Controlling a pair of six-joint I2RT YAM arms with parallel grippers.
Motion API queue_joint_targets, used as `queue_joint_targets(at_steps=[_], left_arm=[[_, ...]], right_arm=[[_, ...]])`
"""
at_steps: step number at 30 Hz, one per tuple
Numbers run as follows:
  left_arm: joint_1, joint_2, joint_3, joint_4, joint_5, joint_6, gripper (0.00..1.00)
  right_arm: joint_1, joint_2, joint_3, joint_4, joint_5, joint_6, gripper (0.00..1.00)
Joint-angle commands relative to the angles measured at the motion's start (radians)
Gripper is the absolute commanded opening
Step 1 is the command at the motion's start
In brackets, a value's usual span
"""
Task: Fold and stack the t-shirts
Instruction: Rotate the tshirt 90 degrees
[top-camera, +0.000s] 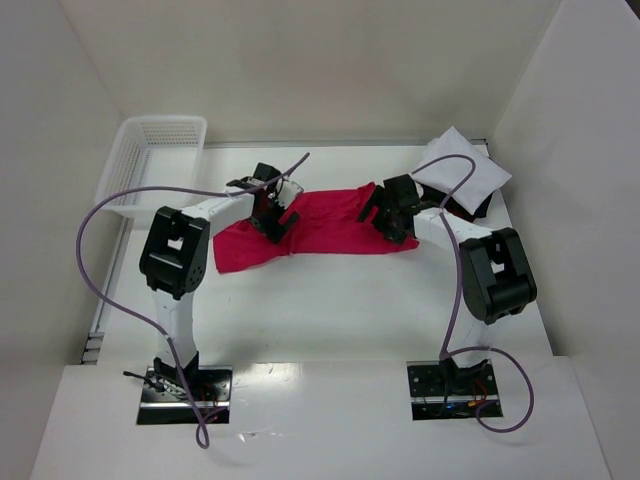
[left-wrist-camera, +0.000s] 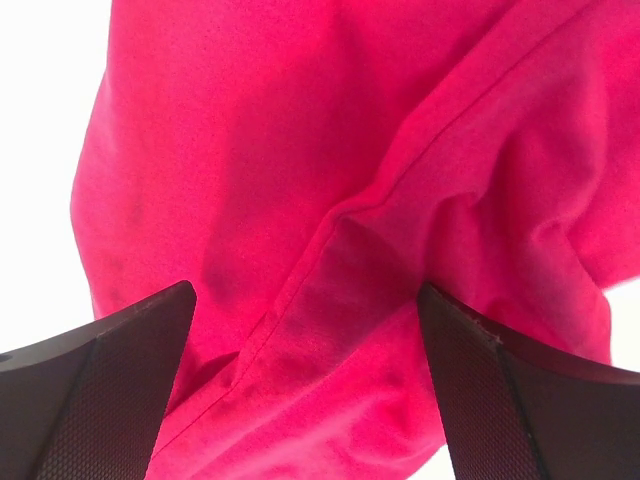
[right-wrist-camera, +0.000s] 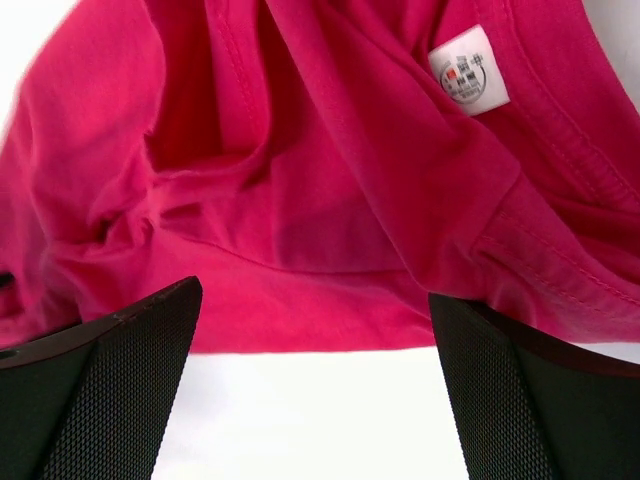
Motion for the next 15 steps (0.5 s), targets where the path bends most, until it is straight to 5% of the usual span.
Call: queue_joint_targets(at_steps=[1, 15], left_arm=[[-0.048, 0.037, -0.089, -0.211, 0.018, -0.121, 1.0], [-0.268, -0.2, -0.343, -0.253, 0.078, -0.571, 1.0]], right_arm=[[-0.001, 0.0, 0.004, 0.082, 0.039, 0.0, 1.0], [0.06, 0.2, 0.167, 0.062, 0.038, 0.0, 1.0]])
